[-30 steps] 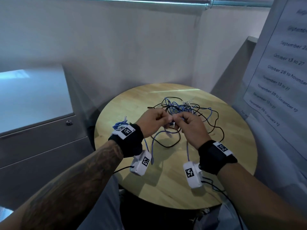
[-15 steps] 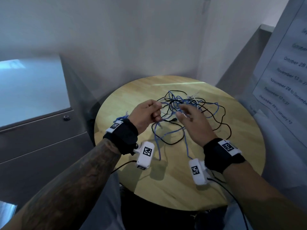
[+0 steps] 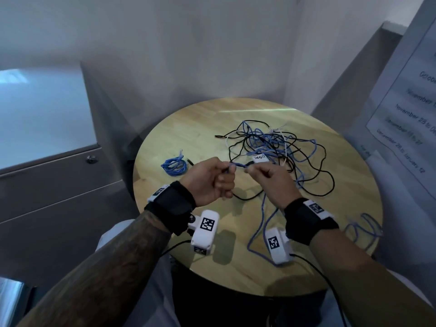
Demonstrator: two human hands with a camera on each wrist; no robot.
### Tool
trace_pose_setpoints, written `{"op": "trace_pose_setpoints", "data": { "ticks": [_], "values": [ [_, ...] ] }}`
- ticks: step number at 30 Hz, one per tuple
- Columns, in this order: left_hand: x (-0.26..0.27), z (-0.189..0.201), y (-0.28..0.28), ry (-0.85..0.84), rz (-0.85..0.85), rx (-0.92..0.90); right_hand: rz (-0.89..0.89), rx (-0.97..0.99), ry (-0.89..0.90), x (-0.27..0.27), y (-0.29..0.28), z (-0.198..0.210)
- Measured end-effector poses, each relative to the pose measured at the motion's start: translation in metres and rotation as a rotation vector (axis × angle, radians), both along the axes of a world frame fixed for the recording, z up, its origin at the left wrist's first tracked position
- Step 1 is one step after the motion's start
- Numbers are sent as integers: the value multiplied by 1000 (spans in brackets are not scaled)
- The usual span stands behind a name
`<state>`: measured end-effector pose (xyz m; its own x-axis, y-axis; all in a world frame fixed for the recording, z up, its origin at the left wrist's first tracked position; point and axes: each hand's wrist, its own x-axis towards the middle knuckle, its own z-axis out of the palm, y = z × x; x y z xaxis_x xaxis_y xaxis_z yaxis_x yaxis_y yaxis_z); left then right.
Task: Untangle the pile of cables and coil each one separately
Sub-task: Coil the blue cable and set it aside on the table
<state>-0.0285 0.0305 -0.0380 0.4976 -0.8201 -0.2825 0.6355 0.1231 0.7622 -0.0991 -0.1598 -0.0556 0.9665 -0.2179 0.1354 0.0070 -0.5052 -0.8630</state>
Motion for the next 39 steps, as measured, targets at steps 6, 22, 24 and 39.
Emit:
{"op": "trace_pose_setpoints", "data": {
  "ticks": [6,22,24,39],
  "values": [
    [1,-8,-3,19,271,-178,202,-196,102,-14,37,-28],
    [-7,-22,-6,-732,200,355,84,177,23,-36,25,36],
    [-13,-23,-8,-631,117,346,15,75,-40,-31,13,35],
    [-5,-12,1,26,416,-124,239,-93,130,-34,44,-20]
  ]
}}
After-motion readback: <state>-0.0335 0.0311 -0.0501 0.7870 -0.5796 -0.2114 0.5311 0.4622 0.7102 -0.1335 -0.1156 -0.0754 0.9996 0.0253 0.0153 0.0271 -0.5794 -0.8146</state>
